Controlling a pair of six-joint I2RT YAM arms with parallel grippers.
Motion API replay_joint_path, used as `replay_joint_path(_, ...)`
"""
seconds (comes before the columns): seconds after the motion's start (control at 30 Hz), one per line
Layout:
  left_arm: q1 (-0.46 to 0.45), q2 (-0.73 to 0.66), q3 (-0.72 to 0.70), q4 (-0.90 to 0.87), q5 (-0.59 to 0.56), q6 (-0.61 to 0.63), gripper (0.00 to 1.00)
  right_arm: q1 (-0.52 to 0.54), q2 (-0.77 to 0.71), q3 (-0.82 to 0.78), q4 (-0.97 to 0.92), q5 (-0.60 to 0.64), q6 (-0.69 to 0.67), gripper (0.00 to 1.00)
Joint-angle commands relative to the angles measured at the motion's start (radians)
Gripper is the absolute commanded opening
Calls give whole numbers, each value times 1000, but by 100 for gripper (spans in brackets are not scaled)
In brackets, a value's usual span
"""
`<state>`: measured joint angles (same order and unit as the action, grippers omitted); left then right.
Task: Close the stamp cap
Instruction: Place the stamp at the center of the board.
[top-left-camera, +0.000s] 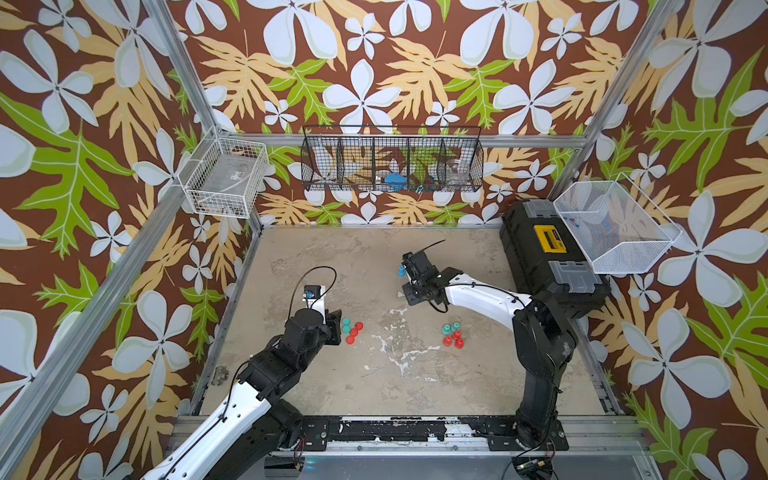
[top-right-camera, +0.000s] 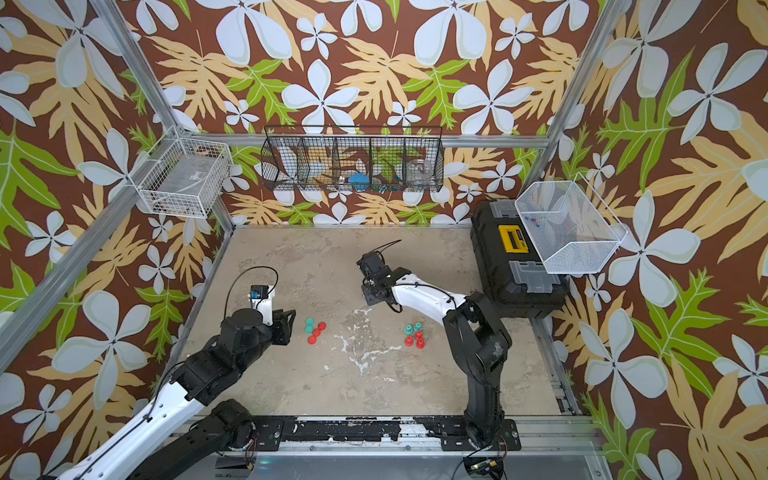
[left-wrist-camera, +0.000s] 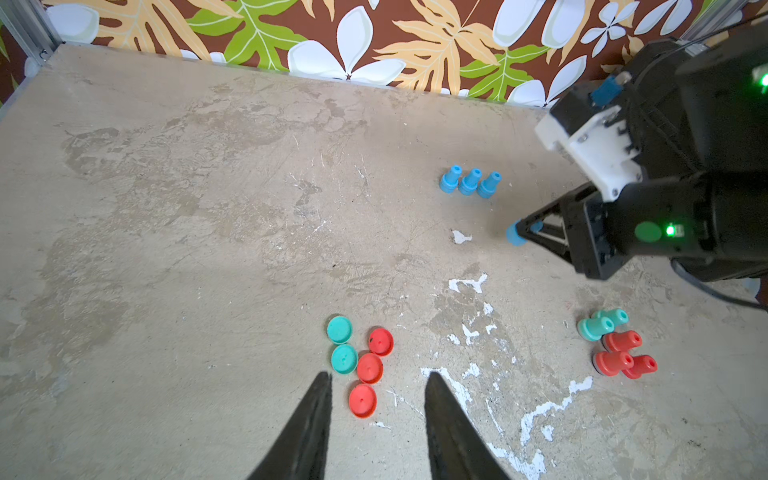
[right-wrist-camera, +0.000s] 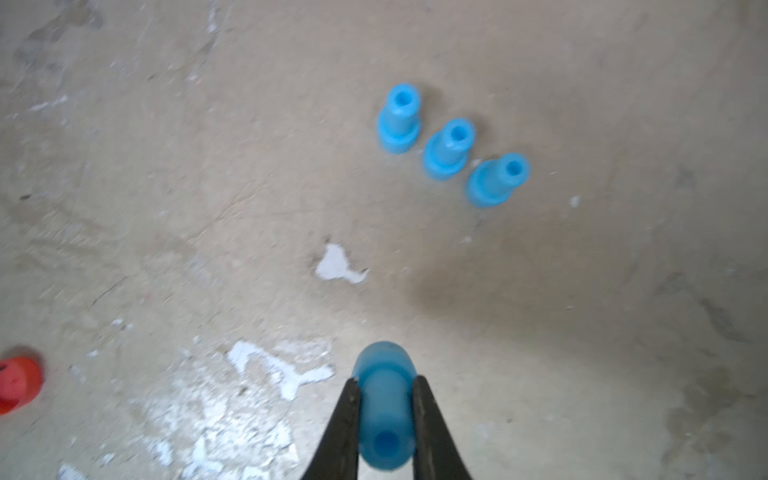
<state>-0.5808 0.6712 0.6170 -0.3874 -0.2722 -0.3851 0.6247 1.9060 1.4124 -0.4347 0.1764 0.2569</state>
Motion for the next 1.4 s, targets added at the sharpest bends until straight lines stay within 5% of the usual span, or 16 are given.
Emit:
replay_joint_path(0.0, 1, -5, 1, 1, -1, -1, 40, -69, 1, 26, -28, -6, -24, 13)
replay_joint_path(0.3, 1, -1, 1, 1, -4, -1, 40, -173, 98, 116, -27, -26, -42, 13)
replay_joint_path(1.37, 1, -1, 2, -3, -14, -3, 40, -197, 337, 352, -83, -32, -57, 13)
